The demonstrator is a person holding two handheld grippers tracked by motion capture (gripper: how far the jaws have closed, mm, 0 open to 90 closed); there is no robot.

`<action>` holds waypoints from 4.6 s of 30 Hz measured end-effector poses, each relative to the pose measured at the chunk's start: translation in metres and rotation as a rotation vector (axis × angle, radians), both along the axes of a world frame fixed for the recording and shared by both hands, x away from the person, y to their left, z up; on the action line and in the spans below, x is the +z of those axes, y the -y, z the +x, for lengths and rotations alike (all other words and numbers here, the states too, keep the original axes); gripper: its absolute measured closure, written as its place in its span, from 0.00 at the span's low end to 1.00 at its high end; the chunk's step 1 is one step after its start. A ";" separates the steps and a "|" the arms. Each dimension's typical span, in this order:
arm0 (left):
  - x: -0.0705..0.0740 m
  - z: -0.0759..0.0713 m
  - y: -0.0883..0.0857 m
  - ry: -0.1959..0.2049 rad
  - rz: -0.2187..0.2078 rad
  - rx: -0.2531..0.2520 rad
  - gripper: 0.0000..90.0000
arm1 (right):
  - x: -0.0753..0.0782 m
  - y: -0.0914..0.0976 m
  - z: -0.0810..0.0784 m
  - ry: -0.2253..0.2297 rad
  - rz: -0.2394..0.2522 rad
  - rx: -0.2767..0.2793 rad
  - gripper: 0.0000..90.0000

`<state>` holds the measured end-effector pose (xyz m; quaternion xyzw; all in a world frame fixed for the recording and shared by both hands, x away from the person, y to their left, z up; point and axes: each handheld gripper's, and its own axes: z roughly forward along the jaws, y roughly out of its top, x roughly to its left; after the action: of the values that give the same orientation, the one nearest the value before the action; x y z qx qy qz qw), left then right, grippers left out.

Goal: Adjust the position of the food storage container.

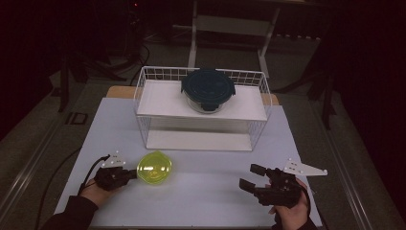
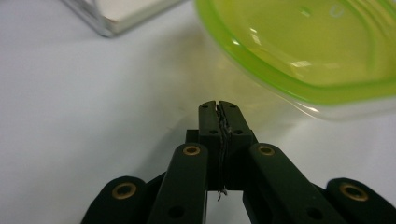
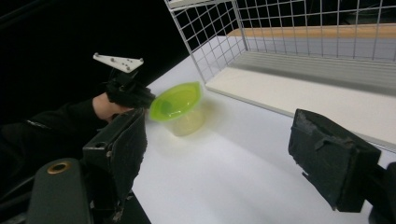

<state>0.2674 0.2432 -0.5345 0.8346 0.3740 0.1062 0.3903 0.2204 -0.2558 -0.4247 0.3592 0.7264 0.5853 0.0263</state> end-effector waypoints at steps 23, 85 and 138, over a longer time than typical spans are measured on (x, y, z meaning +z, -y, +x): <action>0.000 -0.006 0.047 -0.027 -0.009 -0.138 0.98 | -0.001 0.001 0.000 -0.006 0.003 -0.002 0.21; 0.001 0.005 0.119 -0.033 -0.027 -0.261 0.98 | -0.003 0.004 -0.003 0.005 -0.007 -0.016 0.21; 0.005 0.008 0.178 -0.082 -0.053 -0.347 0.91 | -0.007 0.007 -0.003 0.004 -0.037 -0.028 0.24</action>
<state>0.2758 0.0654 -0.5293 0.8796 0.2429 -0.0067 0.4089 0.2178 -0.2626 -0.4321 0.3675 0.7320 0.5721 0.0425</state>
